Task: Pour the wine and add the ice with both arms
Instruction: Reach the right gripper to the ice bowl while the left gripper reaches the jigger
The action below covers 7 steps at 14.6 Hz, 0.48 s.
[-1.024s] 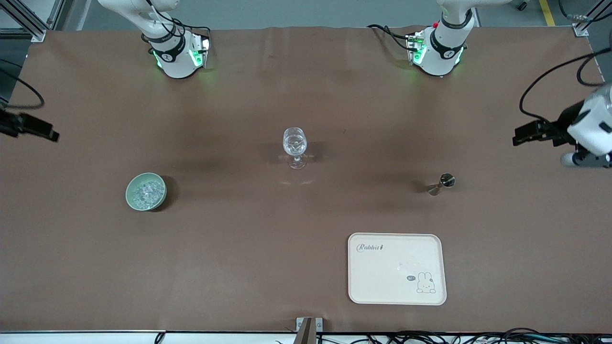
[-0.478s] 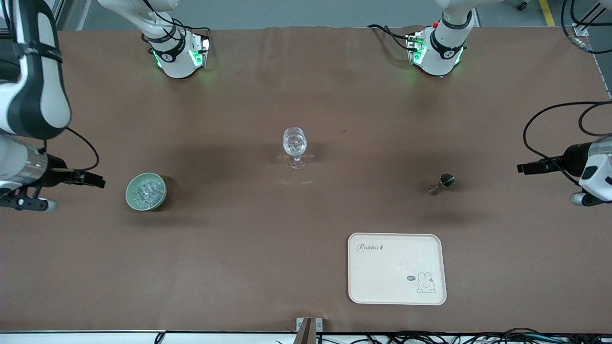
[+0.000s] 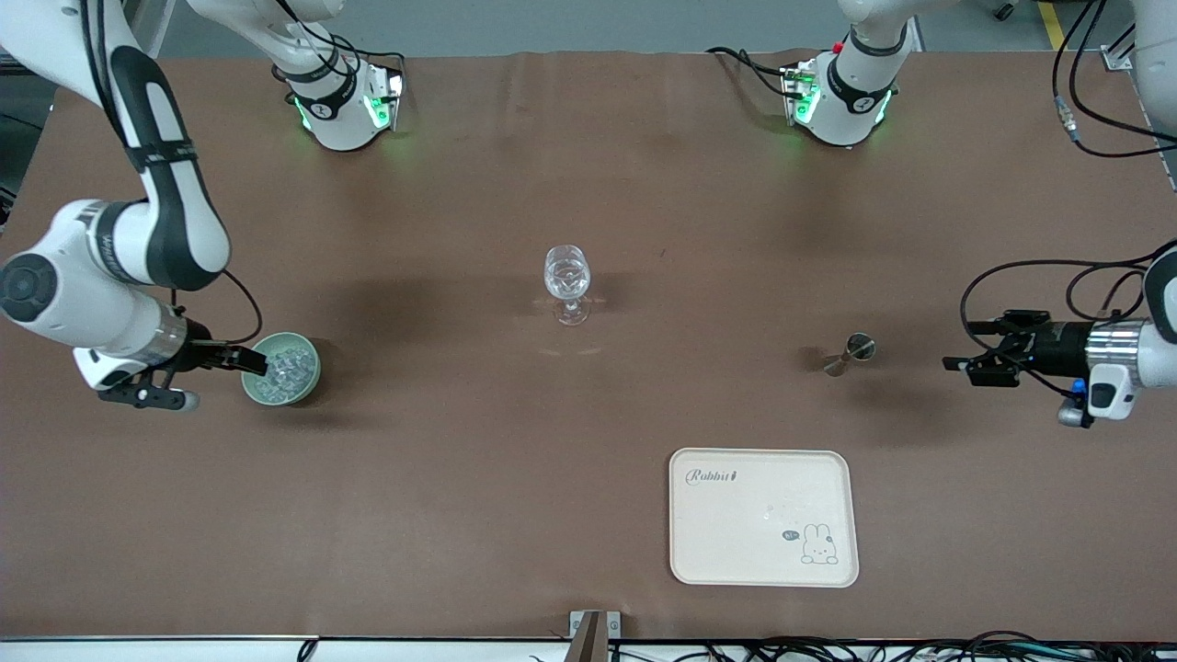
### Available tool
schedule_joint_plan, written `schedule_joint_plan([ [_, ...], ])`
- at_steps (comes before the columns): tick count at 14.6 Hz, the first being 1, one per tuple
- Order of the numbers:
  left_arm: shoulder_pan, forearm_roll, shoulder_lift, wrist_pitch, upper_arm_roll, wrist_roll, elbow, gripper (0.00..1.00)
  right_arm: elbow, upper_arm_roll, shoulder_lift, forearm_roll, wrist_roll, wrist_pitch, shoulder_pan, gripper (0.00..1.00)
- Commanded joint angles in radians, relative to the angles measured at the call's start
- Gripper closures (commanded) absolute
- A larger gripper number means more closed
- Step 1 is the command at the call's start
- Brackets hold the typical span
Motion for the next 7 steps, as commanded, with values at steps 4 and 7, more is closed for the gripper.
schedule_joint_plan([
  [4,0.004,-0.199,0.129,0.003,-0.005,-0.066,-0.004,0.10,-0.065,-0.002,0.040,0.022,0.014,0.118,0.013,0.23],
  [7,-0.006,-0.231,0.164,0.009,-0.005,-0.095,-0.004,0.12,-0.069,-0.002,0.050,0.022,0.014,0.124,0.013,0.35],
])
